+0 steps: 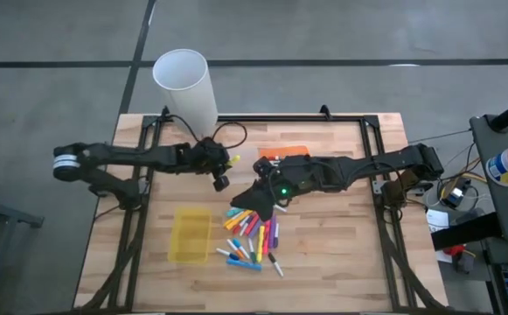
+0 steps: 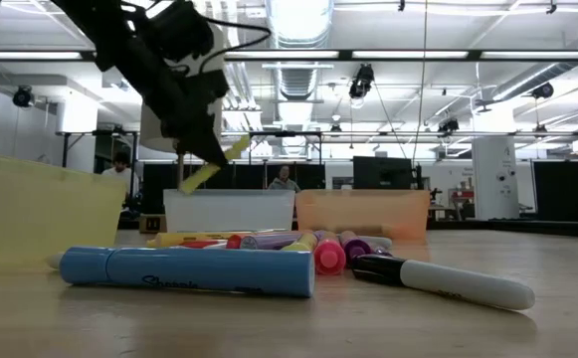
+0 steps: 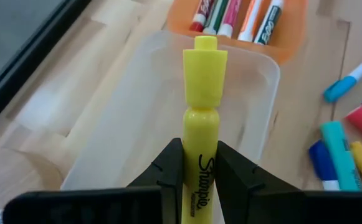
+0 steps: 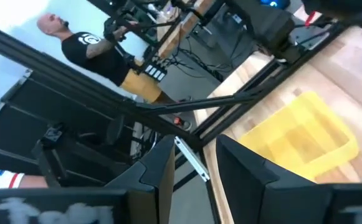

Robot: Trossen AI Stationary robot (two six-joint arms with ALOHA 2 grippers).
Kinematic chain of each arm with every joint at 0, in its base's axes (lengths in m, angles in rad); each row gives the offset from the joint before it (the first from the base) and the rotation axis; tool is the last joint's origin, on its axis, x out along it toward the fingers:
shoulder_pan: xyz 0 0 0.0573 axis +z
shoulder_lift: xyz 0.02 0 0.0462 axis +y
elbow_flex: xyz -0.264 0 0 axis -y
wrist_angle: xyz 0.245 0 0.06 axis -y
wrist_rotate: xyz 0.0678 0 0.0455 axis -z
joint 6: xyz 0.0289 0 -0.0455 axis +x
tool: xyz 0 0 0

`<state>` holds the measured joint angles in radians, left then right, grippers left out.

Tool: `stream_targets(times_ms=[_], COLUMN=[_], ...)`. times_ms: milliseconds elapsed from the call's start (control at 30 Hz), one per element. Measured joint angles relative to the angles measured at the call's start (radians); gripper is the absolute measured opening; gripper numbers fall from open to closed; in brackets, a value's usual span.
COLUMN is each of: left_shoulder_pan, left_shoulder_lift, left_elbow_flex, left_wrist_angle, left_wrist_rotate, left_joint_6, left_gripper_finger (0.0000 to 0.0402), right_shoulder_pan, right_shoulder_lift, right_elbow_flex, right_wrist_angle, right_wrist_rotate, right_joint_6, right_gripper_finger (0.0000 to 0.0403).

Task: Pick & Place Markers
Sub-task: Put the bottom right yellow highlighter into the transparent bin

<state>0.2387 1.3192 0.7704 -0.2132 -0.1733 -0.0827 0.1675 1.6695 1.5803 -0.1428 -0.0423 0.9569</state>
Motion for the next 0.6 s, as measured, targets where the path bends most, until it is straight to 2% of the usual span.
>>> stream_targets(times_ms=[267, 600], left_shoulder_pan=[0.017, 0.044], left_shoulder_lift=[0.054, 0.059], left_elbow_flex=[0.024, 0.043], left_wrist_angle=[0.004, -0.008], left_wrist_rotate=[-0.019, -0.029], left_joint_6=[-0.016, -0.033], left_gripper_finger=[0.0068, 0.0133], right_shoulder_pan=[-0.001, -0.002], right_shoulder_lift=[0.0, 0.0], right_elbow_flex=[0.0, 0.0], right_wrist_angle=[0.002, 0.001], right_wrist_rotate=[0.009, 0.019], right_joint_6=[-0.024, -0.045], right_gripper_finger=[0.0105, 0.0101])
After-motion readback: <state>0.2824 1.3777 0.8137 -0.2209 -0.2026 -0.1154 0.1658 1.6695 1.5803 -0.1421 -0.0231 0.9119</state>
